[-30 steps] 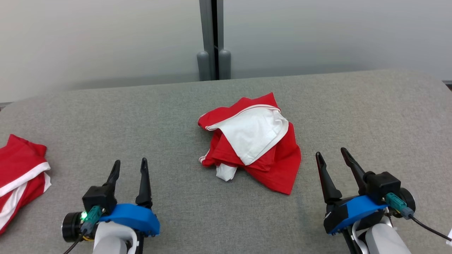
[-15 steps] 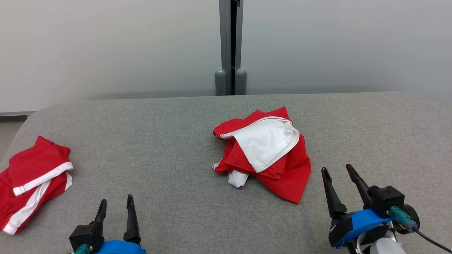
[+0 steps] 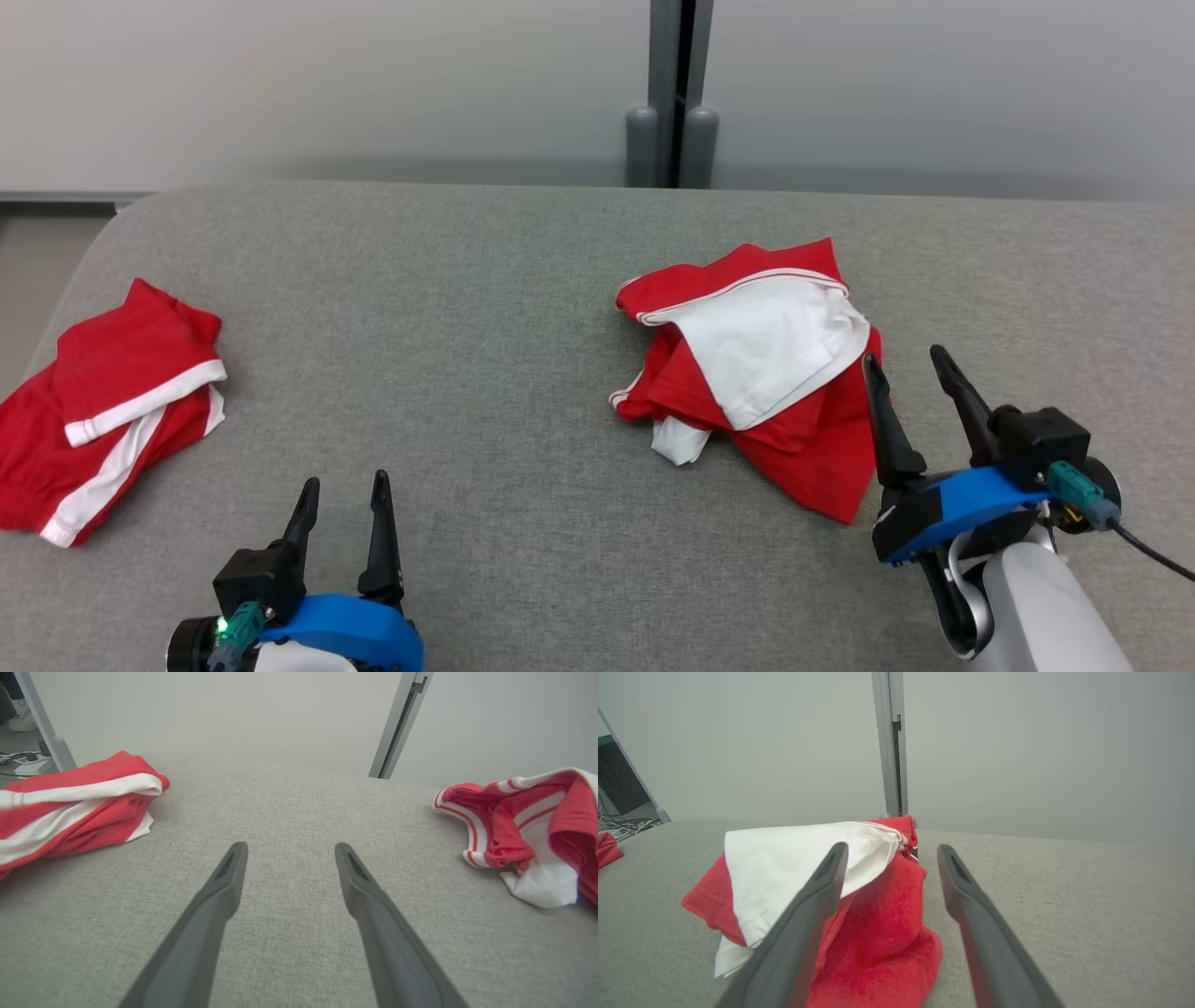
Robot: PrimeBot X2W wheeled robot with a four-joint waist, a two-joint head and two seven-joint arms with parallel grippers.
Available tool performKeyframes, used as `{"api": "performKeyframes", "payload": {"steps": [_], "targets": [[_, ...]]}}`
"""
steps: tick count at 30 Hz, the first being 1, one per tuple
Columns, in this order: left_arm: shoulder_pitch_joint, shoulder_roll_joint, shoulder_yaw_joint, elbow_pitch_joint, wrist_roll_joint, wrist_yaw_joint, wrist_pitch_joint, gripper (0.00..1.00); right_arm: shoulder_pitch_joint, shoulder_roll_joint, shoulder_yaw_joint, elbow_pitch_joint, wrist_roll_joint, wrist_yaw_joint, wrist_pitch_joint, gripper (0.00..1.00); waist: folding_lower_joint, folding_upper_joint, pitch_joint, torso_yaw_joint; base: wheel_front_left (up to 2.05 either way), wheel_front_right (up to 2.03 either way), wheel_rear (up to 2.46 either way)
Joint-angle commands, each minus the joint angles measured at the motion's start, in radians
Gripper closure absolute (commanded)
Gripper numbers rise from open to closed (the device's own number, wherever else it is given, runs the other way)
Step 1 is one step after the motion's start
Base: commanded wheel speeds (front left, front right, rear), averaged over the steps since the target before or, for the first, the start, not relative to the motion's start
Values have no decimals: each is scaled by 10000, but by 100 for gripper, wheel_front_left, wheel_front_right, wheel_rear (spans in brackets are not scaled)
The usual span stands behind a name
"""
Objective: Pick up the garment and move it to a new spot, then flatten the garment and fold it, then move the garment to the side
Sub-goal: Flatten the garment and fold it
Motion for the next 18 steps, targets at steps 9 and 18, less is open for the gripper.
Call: {"api": "performKeyframes", "payload": {"steps": [9,18], "targets": [[-397,9,-96,75,-120,-67,-28,0,-1274,-12,-435,940,326,-3,-4,0,-1,-1,875,934,0,0,0],[-595,9,-184,-36,-250,-24,-28,0,-1385,-12,-372,1110,761,-3,-5,87,-1,-1,1065,950,0,0,0]]}}
